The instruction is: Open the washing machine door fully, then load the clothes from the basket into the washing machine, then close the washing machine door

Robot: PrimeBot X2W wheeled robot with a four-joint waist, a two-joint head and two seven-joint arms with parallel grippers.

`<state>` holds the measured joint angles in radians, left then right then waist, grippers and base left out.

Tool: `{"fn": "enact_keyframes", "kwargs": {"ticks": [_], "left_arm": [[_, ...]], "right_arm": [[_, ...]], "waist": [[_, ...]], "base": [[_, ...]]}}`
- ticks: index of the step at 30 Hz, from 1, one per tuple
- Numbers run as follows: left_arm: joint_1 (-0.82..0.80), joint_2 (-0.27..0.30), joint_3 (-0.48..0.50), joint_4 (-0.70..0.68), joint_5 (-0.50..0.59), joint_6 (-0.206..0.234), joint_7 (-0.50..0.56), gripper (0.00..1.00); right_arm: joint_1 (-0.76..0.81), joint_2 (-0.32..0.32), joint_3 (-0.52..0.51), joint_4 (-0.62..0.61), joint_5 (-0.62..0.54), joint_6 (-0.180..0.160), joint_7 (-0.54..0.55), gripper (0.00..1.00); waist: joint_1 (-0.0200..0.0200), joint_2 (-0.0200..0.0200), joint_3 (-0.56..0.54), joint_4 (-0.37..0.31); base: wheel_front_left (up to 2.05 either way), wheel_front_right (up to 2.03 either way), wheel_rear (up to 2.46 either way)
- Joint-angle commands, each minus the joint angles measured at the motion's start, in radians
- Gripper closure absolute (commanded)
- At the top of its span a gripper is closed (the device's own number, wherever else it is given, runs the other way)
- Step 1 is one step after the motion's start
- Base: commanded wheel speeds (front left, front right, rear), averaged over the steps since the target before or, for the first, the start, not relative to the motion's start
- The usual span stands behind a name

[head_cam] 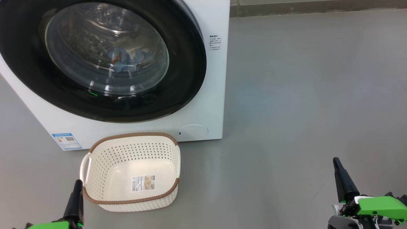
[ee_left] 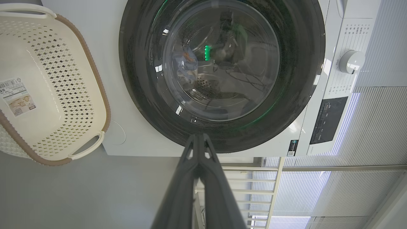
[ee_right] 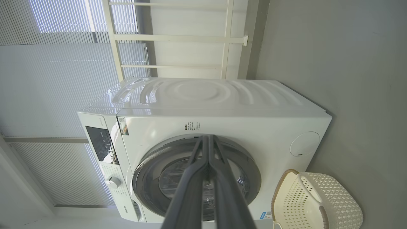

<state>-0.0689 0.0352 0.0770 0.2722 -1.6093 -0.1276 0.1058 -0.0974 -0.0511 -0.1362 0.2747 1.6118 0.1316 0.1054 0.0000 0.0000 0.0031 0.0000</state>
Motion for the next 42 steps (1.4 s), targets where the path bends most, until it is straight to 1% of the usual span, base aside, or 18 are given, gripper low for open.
{"fn": "enact_keyframes", "kwargs": {"ticks": [1,42], "left_arm": [[-0.039,0.017,0.035,-0.027,-0.001,-0.003,0.006,1.0],[-0.039,0.016,0.037,-0.027,0.001,-0.003,0.007,1.0]], "right_arm": [[-0.01,-0.001,0.024,-0.03,-0.002,-0.001,0.007,1.0],[-0.011,0.0,0.023,-0.03,-0.003,-0.001,0.008,1.0]], "waist": [[0.0,0.0,0.0,0.0],[0.0,0.0,0.0,0.0]], "base": [[0.0,0.0,0.0],[0.0,0.0,0.0]]}}
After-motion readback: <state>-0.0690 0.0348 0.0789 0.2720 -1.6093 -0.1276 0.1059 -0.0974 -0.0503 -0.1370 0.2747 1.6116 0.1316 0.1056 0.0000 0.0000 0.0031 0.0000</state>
